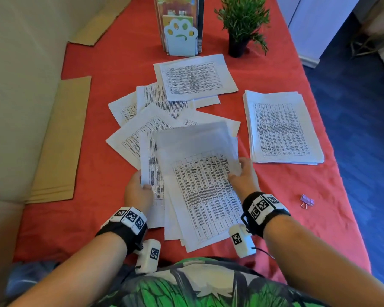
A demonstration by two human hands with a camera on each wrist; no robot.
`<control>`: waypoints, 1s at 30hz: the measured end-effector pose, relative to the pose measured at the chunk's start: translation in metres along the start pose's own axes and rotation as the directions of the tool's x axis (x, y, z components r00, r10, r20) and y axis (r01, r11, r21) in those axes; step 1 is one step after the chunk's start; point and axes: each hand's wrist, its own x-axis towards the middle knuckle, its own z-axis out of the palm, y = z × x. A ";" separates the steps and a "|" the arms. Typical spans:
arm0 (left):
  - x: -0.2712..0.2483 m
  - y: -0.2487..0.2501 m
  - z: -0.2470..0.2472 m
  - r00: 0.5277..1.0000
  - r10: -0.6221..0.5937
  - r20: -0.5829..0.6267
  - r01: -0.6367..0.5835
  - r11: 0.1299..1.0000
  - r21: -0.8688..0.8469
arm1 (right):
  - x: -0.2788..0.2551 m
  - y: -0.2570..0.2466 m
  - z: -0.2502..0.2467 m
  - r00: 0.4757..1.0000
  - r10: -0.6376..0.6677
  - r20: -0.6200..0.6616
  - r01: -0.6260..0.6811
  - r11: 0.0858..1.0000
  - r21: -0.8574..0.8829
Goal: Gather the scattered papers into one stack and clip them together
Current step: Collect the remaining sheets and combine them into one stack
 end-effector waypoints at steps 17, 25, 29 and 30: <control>0.035 0.033 -0.001 0.950 -0.311 -0.022 0.294 0.917 -0.269 | 0.039 -0.026 0.015 0.989 0.144 0.033 -0.146 0.987 0.072; 0.039 0.019 -0.012 0.941 -0.314 -0.127 0.260 0.911 -0.321 | 0.033 -0.013 -0.004 0.996 0.082 -0.041 -0.082 0.997 0.016; 0.045 -0.002 -0.028 0.974 -0.201 -0.101 0.189 0.975 -0.120 | 0.032 -0.007 -0.022 0.996 0.037 -0.078 -0.045 0.993 -0.112; 0.043 -0.006 -0.032 0.984 -0.150 -0.099 0.143 0.987 -0.067 | 0.031 -0.006 -0.024 0.996 0.034 -0.086 -0.050 0.980 -0.191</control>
